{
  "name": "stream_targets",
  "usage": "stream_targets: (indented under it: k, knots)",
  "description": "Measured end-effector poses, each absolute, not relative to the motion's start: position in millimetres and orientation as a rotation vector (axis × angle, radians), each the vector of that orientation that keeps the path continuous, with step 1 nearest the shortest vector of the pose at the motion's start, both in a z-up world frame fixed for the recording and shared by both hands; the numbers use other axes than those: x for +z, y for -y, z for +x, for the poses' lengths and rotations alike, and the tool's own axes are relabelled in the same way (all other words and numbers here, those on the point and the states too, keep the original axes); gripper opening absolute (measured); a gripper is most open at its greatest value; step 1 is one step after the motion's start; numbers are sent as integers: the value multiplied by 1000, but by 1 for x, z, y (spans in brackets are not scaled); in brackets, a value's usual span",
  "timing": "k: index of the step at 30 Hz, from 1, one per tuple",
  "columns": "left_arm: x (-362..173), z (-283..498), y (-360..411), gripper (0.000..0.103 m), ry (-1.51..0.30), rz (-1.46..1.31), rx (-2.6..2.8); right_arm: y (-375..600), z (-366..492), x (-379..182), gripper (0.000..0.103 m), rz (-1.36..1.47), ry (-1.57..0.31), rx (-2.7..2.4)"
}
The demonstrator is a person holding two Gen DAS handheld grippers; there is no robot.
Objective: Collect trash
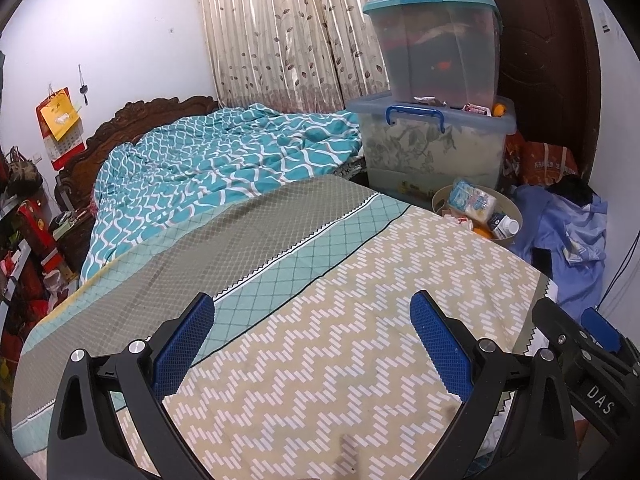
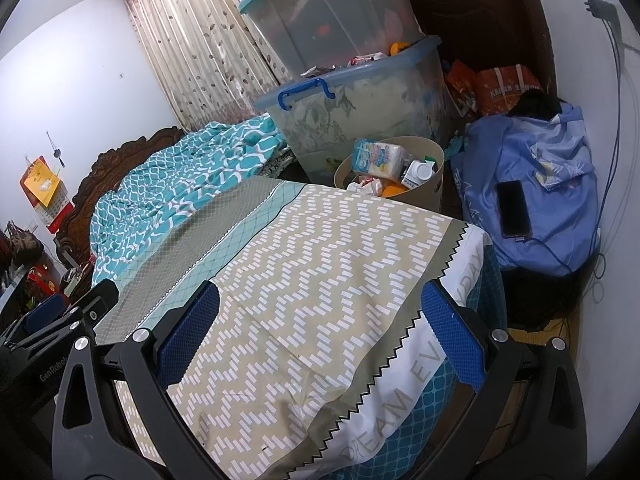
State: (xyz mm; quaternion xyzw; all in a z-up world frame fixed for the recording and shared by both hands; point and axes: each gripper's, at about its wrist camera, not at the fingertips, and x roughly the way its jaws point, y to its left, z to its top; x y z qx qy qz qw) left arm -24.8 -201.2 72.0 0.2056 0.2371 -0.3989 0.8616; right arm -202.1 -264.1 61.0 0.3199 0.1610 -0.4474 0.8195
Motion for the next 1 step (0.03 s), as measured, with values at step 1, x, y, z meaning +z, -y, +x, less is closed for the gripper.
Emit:
stream_targets:
  k: [1]
  knots:
    - [72,-24,202,94,-501,431,-837,265,-202,61,100,683,-345,-952]
